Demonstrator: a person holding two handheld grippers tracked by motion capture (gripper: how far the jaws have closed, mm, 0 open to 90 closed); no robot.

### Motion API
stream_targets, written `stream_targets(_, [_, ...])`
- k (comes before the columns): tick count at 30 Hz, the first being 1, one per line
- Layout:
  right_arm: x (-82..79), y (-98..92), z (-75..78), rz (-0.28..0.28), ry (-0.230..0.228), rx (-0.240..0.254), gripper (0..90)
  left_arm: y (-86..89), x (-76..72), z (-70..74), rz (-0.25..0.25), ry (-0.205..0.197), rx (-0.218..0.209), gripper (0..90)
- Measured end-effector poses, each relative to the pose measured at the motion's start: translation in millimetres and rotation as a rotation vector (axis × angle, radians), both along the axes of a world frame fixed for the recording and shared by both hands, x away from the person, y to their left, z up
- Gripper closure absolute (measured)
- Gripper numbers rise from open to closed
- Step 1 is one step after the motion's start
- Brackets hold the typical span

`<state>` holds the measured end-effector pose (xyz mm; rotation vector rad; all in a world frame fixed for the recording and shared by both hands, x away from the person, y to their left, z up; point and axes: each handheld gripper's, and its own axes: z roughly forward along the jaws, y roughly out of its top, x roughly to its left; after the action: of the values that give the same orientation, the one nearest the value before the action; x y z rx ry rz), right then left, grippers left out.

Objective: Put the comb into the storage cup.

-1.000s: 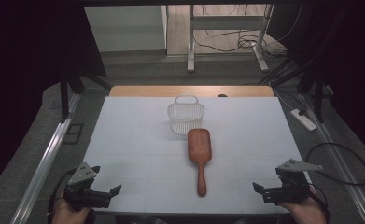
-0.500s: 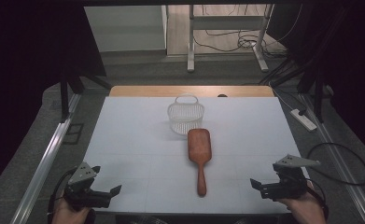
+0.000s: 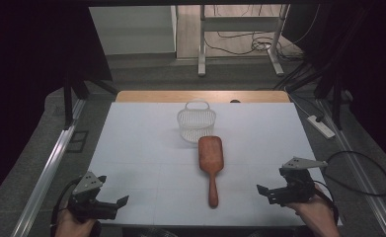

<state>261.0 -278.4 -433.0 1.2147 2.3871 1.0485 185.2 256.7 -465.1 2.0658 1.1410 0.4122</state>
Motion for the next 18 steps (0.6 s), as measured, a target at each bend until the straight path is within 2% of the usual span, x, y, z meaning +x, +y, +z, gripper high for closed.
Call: stream_targets(18, [14.1, 25.0, -1.3, 0.078, 0.023, 0.002, 0.0, -0.2, 0.1, 0.0, -0.004, -0.001, 0.0, 0.0])
